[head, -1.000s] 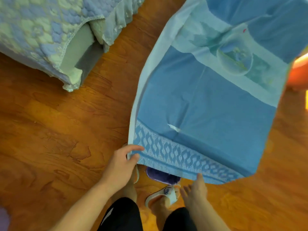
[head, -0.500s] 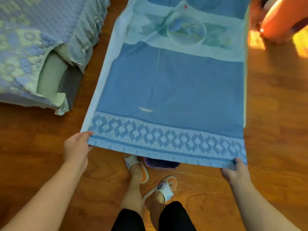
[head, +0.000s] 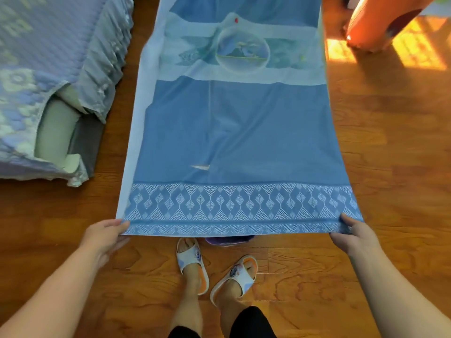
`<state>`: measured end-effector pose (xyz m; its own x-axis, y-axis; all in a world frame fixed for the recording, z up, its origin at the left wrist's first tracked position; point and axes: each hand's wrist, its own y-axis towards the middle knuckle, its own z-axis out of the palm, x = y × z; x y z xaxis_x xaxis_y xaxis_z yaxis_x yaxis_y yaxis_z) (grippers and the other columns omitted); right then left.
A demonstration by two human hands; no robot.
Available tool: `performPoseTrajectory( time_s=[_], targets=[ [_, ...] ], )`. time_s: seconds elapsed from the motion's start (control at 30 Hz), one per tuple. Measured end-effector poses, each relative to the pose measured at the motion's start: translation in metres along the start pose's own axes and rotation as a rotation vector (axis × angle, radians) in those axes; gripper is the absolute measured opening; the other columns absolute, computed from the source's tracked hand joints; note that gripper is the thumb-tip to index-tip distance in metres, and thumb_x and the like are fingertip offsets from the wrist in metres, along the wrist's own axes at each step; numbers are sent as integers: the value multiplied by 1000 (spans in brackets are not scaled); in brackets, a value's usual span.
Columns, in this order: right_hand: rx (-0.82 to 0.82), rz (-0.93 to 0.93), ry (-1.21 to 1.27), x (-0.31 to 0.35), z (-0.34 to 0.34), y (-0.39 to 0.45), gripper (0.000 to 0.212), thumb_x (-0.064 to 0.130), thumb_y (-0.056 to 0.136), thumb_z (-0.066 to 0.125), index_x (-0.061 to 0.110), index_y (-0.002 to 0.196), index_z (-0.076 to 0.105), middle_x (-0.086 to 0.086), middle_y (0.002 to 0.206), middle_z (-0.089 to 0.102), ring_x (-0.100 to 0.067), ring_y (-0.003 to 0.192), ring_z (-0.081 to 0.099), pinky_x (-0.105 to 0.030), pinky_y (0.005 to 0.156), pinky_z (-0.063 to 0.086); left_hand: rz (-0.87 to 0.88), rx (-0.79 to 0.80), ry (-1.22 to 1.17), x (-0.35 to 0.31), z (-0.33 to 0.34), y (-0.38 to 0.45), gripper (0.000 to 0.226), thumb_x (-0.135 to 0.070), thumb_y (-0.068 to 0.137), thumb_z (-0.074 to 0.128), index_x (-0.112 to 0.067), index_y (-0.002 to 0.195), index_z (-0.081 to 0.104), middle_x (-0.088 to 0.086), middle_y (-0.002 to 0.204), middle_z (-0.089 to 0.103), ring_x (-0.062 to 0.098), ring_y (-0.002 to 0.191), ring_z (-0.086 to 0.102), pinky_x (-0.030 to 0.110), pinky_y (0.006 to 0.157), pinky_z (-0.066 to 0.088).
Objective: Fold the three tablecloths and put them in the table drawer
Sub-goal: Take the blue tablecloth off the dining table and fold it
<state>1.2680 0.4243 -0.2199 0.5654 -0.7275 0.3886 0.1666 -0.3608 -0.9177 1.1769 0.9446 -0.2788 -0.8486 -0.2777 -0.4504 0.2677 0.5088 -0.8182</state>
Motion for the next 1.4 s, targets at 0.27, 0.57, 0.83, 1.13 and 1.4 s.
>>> performPoseTrajectory(
  time_s=[0.27,0.57,0.83,1.13,1.4],
  targets=[
    [-202,9,142,-18,-4,42,11,14,104,50,15,108,61,-4,106,67,-24,84,65,-42,91,51,187,-112,297,-1,-5,-3,4,-6,102,55,-9,106,55,15,111,63,32,84,72,45,81,60],
    [-215,-89,-404,-27,-28,116,29,7,86,76,19,106,59,-8,79,54,-13,84,65,-25,59,50,-109,146,185,-22,-7,-28,12,-3,103,54,-7,114,57,11,106,71,29,94,73,44,86,57],
    [406,-398,-1245,-192,146,-59,13,28,96,60,16,98,64,-4,98,66,-27,95,65,-44,92,54,116,392,410,-21,-6,-45,19,-10,101,60,8,105,65,16,111,74,22,89,77,44,95,58],
    [123,-797,-1864,-336,272,-128,24,19,96,50,11,118,58,-13,123,61,-33,116,61,-39,92,49,272,834,830,-66,-21,-1,8,-22,77,70,-20,79,77,-12,72,72,6,69,61,27,72,50],
    [-199,-1005,-1677,-374,253,-135,30,-3,60,76,14,68,52,-3,69,48,-29,58,52,-31,49,23,1636,385,1305,-229,-7,104,72,-15,84,71,-18,150,44,12,149,45,33,140,40,47,117,36]
  ],
)
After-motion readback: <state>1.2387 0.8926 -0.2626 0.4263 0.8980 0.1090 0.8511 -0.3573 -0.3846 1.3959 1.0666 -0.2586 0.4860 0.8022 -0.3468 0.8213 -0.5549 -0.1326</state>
